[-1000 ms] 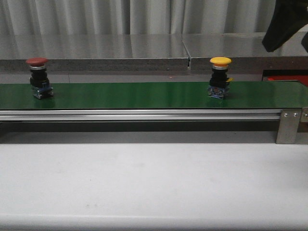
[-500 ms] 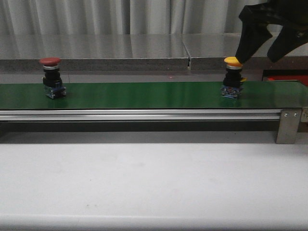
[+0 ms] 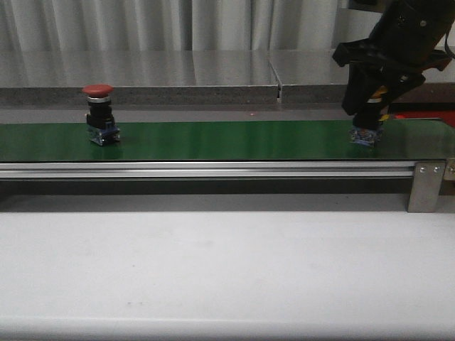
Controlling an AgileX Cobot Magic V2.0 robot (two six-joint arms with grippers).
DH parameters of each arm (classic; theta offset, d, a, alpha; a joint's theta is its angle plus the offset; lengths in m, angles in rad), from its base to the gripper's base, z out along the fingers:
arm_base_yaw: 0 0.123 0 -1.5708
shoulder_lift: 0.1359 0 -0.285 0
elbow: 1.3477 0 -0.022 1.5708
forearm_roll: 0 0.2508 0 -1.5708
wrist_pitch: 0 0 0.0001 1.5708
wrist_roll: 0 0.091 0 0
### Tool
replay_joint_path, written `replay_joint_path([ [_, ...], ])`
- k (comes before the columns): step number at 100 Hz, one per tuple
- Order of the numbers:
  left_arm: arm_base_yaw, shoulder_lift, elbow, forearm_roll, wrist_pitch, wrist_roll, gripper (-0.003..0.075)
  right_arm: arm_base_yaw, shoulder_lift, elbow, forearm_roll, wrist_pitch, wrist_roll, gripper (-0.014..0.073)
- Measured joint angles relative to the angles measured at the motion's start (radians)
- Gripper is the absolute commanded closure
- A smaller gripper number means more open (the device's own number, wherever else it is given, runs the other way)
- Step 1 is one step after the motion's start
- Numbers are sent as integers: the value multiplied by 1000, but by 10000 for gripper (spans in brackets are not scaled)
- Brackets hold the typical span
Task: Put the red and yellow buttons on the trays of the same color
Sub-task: 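Grasp the yellow button at the belt's end with the right gripper, then carry the yellow button to the yellow tray and release it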
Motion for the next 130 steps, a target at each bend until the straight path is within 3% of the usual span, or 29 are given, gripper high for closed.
replay_joint_path([
  [26, 0, 0, 0, 0, 0, 0, 739, -76, -30, -46, 2, 125, 19, 522],
  [61, 0, 0, 0, 0, 0, 0, 739, -372, -151, -2, -8, 183, 74, 522],
  [80, 0, 0, 0, 0, 0, 0, 739, -466, -176, 185, -9, 70, 77, 522],
  [99, 0, 0, 0, 0, 0, 0, 739, -479, -177, 355, -9, -98, 78, 522],
  [130, 0, 0, 0, 0, 0, 0, 739, -479, -156, 430, -7, -269, 78, 522],
])
